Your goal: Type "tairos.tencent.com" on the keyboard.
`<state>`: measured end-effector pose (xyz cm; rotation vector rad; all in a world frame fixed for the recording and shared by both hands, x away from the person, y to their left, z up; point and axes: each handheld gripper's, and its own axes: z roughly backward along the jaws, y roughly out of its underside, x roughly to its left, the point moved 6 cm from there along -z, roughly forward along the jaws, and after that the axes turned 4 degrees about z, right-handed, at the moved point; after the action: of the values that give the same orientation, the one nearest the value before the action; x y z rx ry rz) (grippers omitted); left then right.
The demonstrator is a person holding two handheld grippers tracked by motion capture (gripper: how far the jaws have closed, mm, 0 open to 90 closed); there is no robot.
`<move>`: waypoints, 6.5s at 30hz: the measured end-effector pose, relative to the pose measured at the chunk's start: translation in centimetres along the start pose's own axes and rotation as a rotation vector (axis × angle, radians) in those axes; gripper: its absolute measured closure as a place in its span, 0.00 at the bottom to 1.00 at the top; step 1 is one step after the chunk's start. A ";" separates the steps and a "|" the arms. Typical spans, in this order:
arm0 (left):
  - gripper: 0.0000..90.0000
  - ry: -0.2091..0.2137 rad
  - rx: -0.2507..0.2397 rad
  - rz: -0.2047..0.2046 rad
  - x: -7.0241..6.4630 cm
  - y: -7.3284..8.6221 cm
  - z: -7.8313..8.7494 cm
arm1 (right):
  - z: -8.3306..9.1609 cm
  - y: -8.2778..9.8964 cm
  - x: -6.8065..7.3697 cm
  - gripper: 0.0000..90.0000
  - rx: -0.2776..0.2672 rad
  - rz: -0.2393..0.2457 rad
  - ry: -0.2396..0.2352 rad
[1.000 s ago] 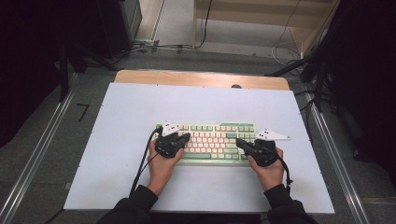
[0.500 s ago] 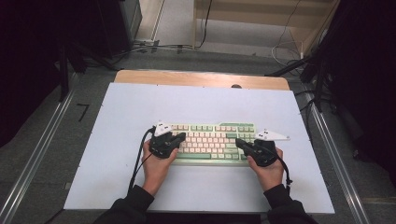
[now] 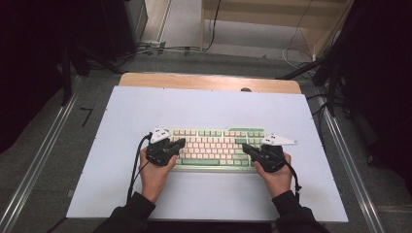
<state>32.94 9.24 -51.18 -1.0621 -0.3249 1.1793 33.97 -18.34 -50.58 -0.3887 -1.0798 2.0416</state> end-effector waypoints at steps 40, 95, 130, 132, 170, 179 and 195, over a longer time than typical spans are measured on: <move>1.00 -0.090 0.071 -0.039 1.9 1.9 0.9 | -1.8 -0.6 0.5 0.98 0.013 0.017 0.001; 1.00 -0.042 0.011 -0.003 1.8 1.3 1.2 | -8.2 -2.7 5.3 0.98 0.088 0.095 -0.051; 1.00 -0.022 -0.010 -0.005 1.0 0.5 0.5 | -6.3 -3.5 4.9 0.98 0.043 0.080 -0.057; 1.00 -0.022 -0.013 -0.006 1.0 0.4 0.4 | -6.2 -3.5 4.8 0.98 0.043 0.082 -0.055; 1.00 -0.017 0.015 -0.029 -0.7 0.1 -2.4 | -5.6 -3.5 4.5 0.98 0.027 0.066 -0.054; 1.00 -0.032 0.031 -0.045 -0.7 0.4 -3.0 | -5.6 -3.5 4.4 0.98 0.026 0.063 -0.053; 1.00 -0.025 0.028 -0.060 -1.1 0.4 -3.0 | -5.5 -3.5 4.4 0.98 0.025 0.063 -0.050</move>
<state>34.36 6.81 -52.69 -1.0072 -0.3561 1.1412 36.02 -10.71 -50.70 -0.3649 -1.0835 2.1280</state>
